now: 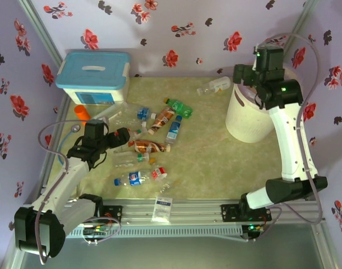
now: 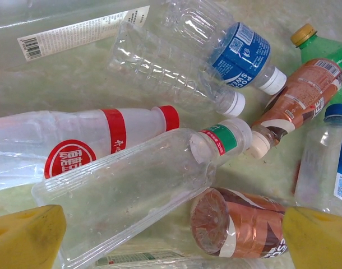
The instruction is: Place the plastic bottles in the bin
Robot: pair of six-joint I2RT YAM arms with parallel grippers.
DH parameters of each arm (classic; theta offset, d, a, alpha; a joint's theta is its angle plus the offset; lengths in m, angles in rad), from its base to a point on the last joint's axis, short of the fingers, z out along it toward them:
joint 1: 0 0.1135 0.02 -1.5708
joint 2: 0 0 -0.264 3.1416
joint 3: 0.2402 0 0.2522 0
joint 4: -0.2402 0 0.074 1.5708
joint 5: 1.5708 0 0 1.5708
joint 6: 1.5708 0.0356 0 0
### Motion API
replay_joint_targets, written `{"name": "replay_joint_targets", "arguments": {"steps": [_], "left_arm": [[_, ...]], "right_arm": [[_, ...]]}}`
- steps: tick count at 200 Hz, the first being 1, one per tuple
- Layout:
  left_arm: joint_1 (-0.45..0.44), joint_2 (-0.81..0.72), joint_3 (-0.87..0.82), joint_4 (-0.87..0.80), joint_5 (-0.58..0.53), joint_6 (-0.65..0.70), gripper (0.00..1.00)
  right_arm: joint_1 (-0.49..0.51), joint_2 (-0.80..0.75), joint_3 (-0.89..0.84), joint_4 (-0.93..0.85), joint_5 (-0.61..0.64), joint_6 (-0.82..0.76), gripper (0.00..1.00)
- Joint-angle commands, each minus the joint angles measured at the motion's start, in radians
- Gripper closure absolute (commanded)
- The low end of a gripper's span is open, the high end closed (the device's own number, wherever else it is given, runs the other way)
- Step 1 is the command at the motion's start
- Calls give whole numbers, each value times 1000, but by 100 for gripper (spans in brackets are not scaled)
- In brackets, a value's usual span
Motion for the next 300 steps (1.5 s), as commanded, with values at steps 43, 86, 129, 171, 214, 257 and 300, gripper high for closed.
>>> {"name": "replay_joint_targets", "arguments": {"steps": [43,86,129,171,214,257,300], "left_arm": [[-15,9,-13,51,18,-37,1],[-15,-28,-11,26,18,-25,1],[-15,-11,-27,85,30,-64,1],[-18,-32,-25,82,41,-57,1],[-17,-49,-24,78,41,-52,1],[-15,-29,-22,101,46,-53,1],[-15,15,-7,104,51,-44,1]], "right_arm": [[311,157,87,102,116,52,2],[333,419,223,91,157,60,1],[283,697,337,184,279,371,1],[229,924,470,265,396,564,1],[166,1054,528,278,390,743,1],[115,1138,566,313,276,794,1],[82,1205,586,321,177,821,1]]}}
